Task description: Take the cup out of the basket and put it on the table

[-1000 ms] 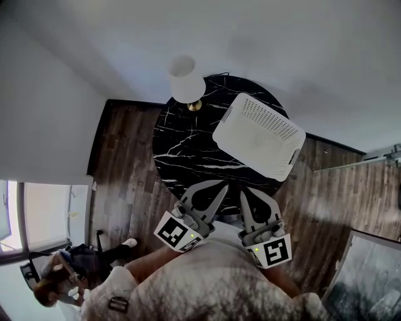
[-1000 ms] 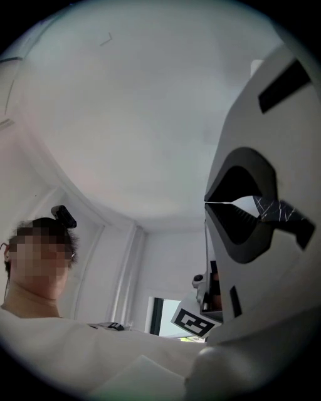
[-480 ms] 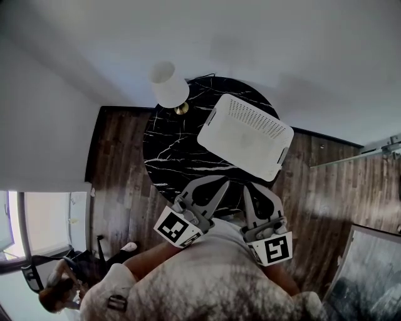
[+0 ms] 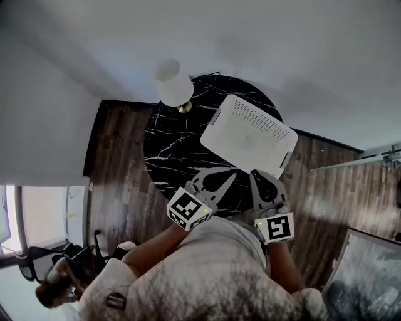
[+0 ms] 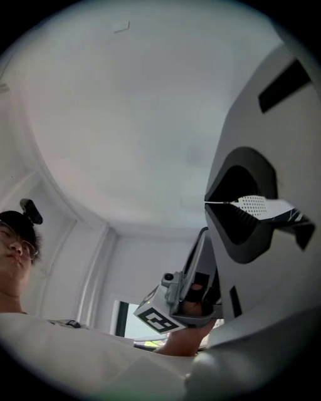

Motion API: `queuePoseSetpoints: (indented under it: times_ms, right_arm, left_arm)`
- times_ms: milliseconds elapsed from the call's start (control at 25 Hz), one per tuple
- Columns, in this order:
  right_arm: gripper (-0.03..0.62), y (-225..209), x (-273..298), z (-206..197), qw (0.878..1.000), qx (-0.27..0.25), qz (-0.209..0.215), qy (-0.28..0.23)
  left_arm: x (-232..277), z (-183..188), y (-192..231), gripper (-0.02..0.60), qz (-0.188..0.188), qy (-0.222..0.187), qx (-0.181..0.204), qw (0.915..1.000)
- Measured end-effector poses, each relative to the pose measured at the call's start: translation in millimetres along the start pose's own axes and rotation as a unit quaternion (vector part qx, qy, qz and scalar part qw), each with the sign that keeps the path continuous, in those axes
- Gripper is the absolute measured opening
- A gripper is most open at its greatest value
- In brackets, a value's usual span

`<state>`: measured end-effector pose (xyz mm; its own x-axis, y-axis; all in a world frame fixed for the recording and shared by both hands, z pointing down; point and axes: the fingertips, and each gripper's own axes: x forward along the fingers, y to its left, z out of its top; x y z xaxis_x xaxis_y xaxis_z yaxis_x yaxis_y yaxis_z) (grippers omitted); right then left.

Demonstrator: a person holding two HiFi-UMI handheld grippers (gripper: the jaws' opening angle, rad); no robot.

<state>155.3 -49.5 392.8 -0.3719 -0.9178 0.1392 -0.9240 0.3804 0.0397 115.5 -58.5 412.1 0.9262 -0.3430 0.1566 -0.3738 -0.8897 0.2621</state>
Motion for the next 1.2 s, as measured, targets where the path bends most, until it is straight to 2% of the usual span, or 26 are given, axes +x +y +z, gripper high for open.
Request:
queuePoseSetpoints:
  times_ms: [200,400,680,880,1200]
  right_arm:
    - [0.012,-13,19,-45,0.995,-0.032,0.012,0.088]
    - [0.014,-28,35,-74,0.988,-0.055,0.013,0.142]
    - [0.015,-43,62,-126,0.969,-0.07,0.047,0.233]
    - [0.017,-54,81,-163,0.95,-0.088,0.072,0.291]
    - [0.044,-68,111,-232,0.904,-0.121,0.109,0.396]
  left_arm:
    - [16,-32,24,0.006,-0.005,0.054,-0.018,0.9983]
    - [32,-52,47,0.006,-0.005,0.084,-0.028,0.996]
    - [56,-80,75,0.006,0.005,0.139,-0.039,0.9895]
    - [70,-95,96,0.006,0.013,0.168,-0.042,0.9848]
    - [85,-110,121,0.006,0.017,0.196,-0.051,0.9791]
